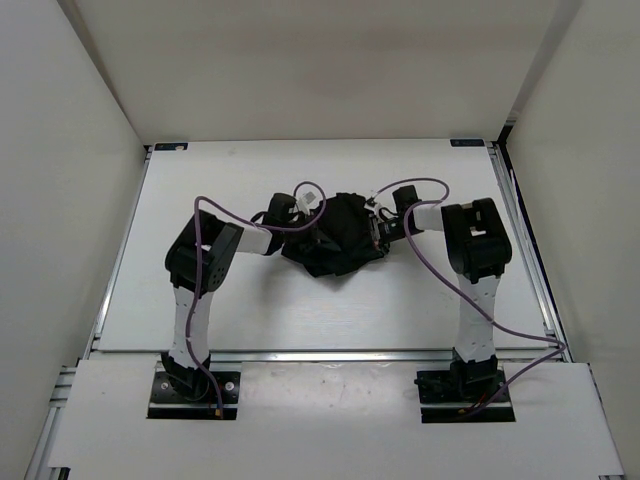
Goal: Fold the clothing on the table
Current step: Fold the skirt
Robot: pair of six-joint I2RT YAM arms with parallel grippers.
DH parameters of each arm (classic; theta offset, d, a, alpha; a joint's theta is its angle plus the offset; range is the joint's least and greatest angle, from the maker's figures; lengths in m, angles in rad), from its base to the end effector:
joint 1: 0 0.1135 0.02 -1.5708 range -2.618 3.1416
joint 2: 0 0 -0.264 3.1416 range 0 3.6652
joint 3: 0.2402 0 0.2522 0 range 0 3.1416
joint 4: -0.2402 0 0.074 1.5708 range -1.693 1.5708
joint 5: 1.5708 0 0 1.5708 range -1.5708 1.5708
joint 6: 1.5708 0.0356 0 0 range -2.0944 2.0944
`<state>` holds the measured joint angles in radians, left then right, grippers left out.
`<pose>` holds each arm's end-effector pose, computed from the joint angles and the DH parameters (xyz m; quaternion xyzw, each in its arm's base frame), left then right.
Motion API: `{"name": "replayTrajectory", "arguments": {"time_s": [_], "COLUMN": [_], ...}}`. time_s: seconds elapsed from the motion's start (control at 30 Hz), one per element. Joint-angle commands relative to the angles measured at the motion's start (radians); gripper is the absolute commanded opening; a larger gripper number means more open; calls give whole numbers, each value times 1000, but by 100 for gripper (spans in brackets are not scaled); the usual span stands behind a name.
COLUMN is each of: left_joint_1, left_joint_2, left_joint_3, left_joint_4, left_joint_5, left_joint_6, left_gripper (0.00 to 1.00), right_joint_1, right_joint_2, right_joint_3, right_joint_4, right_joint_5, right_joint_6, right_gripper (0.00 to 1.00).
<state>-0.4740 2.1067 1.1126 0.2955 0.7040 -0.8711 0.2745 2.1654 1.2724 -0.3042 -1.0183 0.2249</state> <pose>0.3597 -0.2104 0.1028 -0.0250 0.8628 -0.4915 0.1155 0.3788 0.1382 0.0927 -0.1118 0.8555 0.5042 0.0388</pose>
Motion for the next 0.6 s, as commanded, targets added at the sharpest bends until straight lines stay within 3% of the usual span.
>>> {"name": "replayTrajectory", "arguments": {"time_s": [0.0,0.13,0.17,0.23,0.3,0.33,0.37,0.4,0.47,0.5,0.57], "left_joint_1": [29,61,58,67,69,67,51,45,14,0,6], "left_joint_2": [-11,-62,-91,-173,-241,-276,-287,-298,-263,-258,-234], "left_joint_3": [-30,6,10,-8,-45,-75,-97,-109,-102,-103,-147], "left_joint_4": [28,7,5,86,187,232,253,267,232,225,230], "left_joint_5": [32,25,22,41,37,25,23,26,64,68,77], "left_joint_6": [-2,9,12,-8,-45,-58,-74,-74,-75,-78,-115], "left_gripper": [18,21,22,25,28,30,28,25,0,0,0], "right_joint_1": [8,-3,-9,-38,-44,-46,-43,-43,-26,-20,-15], "right_joint_2": [59,15,-19,-71,-124,-125,-137,-142,-132,-107,-73], "right_joint_3": [4,19,4,-53,-175,-180,-174,-138,-46,16,83], "right_joint_4": [56,97,178,438,996,1077,1106,1009,807,704,662], "right_joint_5": [-29,-107,-187,-322,-410,-407,-390,-373,-323,-289,-293], "right_joint_6": [83,99,169,406,848,920,957,877,704,624,573], "right_gripper": [0,0,0,0,0,0,0,0,0,1,0]}}
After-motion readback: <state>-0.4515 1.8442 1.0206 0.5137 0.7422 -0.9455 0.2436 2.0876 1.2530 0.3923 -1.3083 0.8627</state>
